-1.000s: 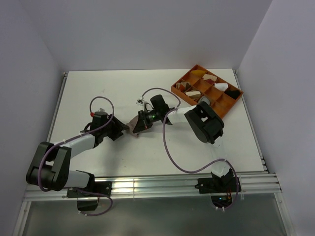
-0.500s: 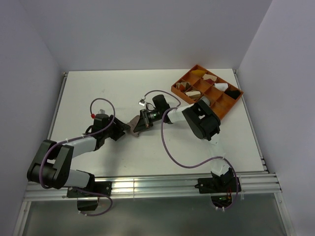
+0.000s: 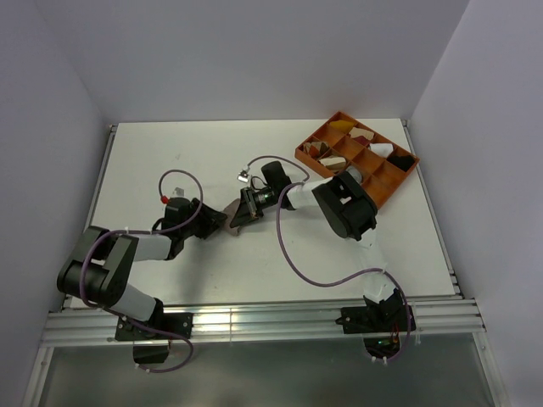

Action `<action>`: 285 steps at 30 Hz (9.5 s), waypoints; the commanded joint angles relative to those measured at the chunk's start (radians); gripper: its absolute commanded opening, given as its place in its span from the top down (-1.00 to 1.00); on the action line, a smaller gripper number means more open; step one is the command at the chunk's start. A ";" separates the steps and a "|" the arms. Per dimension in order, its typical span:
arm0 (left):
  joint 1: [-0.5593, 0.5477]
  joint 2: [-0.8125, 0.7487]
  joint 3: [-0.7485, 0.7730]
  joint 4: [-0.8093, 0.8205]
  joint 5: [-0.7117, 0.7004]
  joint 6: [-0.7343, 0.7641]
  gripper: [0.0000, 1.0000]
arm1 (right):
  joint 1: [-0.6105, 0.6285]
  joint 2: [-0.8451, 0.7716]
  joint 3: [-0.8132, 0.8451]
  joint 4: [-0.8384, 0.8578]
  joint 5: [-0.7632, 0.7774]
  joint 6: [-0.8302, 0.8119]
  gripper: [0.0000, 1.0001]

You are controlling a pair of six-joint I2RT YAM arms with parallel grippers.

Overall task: Roll the socks
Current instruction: Roll the sock at the center of the board.

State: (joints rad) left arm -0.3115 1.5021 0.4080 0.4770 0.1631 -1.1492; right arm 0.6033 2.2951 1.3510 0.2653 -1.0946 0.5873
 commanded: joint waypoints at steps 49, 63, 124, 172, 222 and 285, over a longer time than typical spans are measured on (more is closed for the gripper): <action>-0.109 0.287 0.634 -1.046 -0.238 0.335 0.99 | 0.567 -0.385 -0.282 0.209 1.556 -0.833 -0.25; -0.109 0.282 0.629 -1.028 -0.203 0.339 0.99 | 0.567 -0.198 -0.200 0.121 1.701 -0.833 -0.11; -0.043 -0.088 0.049 -0.225 -0.094 0.057 -0.26 | 0.047 -0.059 -0.162 0.124 0.234 0.160 1.00; -0.080 0.106 0.511 -0.931 -0.177 0.306 0.99 | 0.566 -0.413 -0.302 0.150 1.486 -0.796 -0.34; 0.052 -0.350 0.215 -0.577 -0.085 0.151 -0.29 | 0.136 -0.206 -0.216 0.032 0.457 -0.177 1.00; 0.003 0.061 -0.097 0.305 -0.093 0.005 -0.36 | -0.027 0.030 -0.170 0.201 0.147 0.378 1.00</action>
State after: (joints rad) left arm -0.3172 1.5387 0.3016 0.7883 0.0830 -1.1419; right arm 0.5797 2.2803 1.2118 0.5556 -0.9802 0.9779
